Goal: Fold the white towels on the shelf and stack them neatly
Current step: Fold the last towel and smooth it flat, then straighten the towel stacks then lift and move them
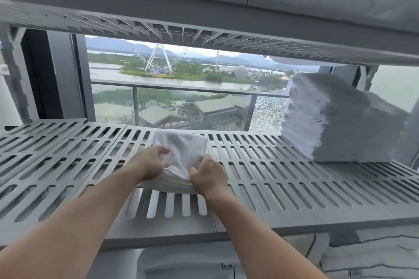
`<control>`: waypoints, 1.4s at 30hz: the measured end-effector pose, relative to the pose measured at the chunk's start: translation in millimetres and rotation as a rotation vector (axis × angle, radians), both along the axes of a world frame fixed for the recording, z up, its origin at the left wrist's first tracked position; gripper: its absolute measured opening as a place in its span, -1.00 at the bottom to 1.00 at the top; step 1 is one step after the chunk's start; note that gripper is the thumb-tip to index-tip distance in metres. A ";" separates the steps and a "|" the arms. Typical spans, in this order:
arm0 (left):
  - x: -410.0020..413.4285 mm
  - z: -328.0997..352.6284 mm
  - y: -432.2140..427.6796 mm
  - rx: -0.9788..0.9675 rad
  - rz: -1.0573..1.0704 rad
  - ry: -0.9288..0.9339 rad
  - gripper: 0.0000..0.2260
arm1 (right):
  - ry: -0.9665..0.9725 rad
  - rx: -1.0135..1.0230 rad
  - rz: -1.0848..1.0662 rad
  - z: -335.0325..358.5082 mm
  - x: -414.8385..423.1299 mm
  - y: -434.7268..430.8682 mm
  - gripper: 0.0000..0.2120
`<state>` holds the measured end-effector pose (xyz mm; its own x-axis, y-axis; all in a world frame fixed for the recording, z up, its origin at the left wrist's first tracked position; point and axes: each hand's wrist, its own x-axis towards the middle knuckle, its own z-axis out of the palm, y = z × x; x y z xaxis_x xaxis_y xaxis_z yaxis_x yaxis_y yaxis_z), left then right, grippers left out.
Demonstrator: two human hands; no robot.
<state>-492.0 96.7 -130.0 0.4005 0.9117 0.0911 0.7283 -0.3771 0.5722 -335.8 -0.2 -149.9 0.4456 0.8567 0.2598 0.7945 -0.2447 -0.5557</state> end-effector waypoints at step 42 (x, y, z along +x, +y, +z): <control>569.9 119.3 -186.8 0.483 -0.491 -0.689 -0.63 | -0.052 0.761 -0.666 117.6 495.7 -216.9 -0.81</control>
